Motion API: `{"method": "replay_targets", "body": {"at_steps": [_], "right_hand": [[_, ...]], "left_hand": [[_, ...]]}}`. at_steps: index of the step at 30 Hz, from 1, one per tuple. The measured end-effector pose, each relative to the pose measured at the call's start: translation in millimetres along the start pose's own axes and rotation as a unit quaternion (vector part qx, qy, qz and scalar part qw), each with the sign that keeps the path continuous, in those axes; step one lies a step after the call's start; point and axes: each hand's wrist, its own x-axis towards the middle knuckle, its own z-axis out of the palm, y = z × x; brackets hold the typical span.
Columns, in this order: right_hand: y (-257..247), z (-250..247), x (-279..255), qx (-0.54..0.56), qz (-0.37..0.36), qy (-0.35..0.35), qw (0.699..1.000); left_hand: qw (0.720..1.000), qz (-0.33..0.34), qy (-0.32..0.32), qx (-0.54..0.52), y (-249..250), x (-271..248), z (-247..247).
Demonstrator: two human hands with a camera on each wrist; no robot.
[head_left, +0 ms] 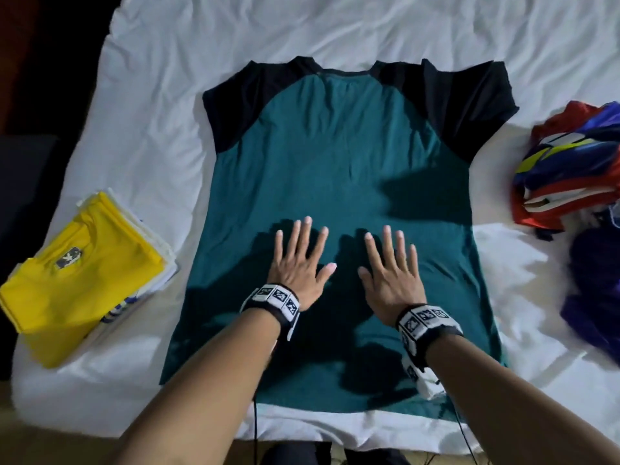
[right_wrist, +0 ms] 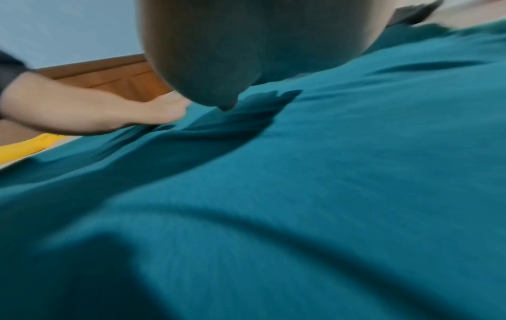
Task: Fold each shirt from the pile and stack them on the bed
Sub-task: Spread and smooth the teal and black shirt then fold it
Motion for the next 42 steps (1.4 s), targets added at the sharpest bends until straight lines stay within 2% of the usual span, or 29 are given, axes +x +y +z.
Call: {"method": "replay_targets", "body": {"at_steps": [2, 3, 6, 9, 11, 13, 14, 15, 17, 19, 20, 21, 23, 25, 28, 30, 31, 32, 33, 35, 36, 37, 38, 39, 42], "right_hand": [[-5.9, 9.3, 20.1, -0.008, -0.028, -0.015, 0.999], [0.6, 13.0, 25.1, -0.016, -0.020, -0.024, 0.999], [39.6, 15.1, 29.2, -0.012, 0.073, -0.009, 0.997], [70.5, 4.9, 30.1, -0.009, 0.158, -0.004, 0.987], [77.2, -2.5, 36.8, 0.003, 0.228, 0.005, 0.974], [68.8, -11.8, 50.3, 0.010, 0.276, 0.033, 0.960], [59.8, -15.7, 59.8, 0.006, 0.261, 0.053, 0.964], [47.9, -19.2, 70.0, -0.001, 0.212, 0.068, 0.975], [18.6, -18.9, 92.0, -0.024, 0.048, 0.073, 0.996], [-4.7, -11.2, 111.5, -0.044, -0.080, 0.055, 0.994], [-7.5, -7.4, 119.7, -0.045, -0.096, 0.042, 0.994], [-3.0, -4.3, 126.4, -0.044, -0.085, 0.032, 0.995], [21.6, -2.8, 133.7, -0.045, -0.014, 0.041, 0.998], [54.5, -10.1, 136.0, -0.048, 0.071, 0.073, 0.994], [88.9, -26.4, 140.4, -0.040, 0.173, 0.067, 0.982], [89.8, -35.8, 151.9, -0.015, 0.244, 0.076, 0.967], [83.3, -39.9, 160.0, -0.011, 0.256, 0.091, 0.962], [73.1, -43.2, 169.2, -0.017, 0.233, 0.109, 0.966], [59.6, -44.5, 178.1, -0.031, 0.173, 0.121, 0.977], [28.4, -41.9, 196.7, -0.057, -0.005, 0.113, 0.992], [15.0, -39.7, 205.8, -0.065, -0.083, 0.099, 0.989], [6.4, -38.3, 214.6, -0.070, -0.128, 0.082, 0.986], [4.8, -37.0, 222.8, -0.072, -0.135, 0.072, 0.986], [10.1, -37.0, 229.5, -0.071, -0.109, 0.071, 0.989], [47.4, -44.8, 239.2, -0.044, 0.053, 0.100, 0.993]], "left_hand": [[0.999, 0.021, -0.015, 0.023, 5.3, 17.9, 4.9], [0.999, 0.014, -0.017, 0.026, -2.9, 22.5, 8.6], [0.998, -0.054, 0.003, 0.011, -55.3, 24.4, 16.0], [0.989, -0.150, -0.013, -0.012, -111.6, 17.5, 11.1], [0.980, -0.195, -0.035, -0.010, -129.3, 20.4, 2.3], [0.976, -0.215, -0.020, -0.020, -125.1, 34.4, -8.1], [0.980, -0.198, 0.013, -0.017, -114.2, 45.2, -13.6], [0.986, -0.160, 0.049, -0.012, -97.9, 57.8, -19.4], [0.995, -0.049, 0.088, -0.012, -56.5, 85.1, -25.0], [0.997, 0.040, 0.069, -0.002, -21.2, 105.3, -23.6], [0.997, 0.058, 0.053, 0.008, -14.1, 112.8, -21.7], [0.997, 0.059, 0.043, 0.015, -16.4, 119.2, -18.9], [0.998, 0.024, 0.058, 0.011, -41.0, 125.9, -16.2], [0.997, -0.039, 0.073, -0.006, -77.8, 127.2, -16.0], [0.986, -0.146, 0.076, -0.019, -126.0, 124.7, -22.2], [0.974, -0.213, 0.077, -0.028, -135.6, 129.7, -27.8], [0.968, -0.232, 0.085, -0.036, -131.9, 136.6, -31.8], [0.968, -0.225, 0.104, -0.038, -122.7, 145.4, -38.1], [0.974, -0.185, 0.124, -0.034, -109.2, 155.3, -44.6], [0.991, -0.042, 0.130, -0.006, -77.5, 178.1, -48.3], [0.993, 0.023, 0.117, 0.006, -64.7, 188.4, -47.8], [0.993, 0.060, 0.103, 0.013, -58.3, 197.7, -48.5], [0.994, 0.065, 0.092, 0.013, -59.9, 205.7, -48.7], [0.996, 0.043, 0.083, 0.006, -68.3, 212.0, -47.6], [0.994, -0.081, 0.074, -0.010, -111.0, 218.3, -50.5]]}}
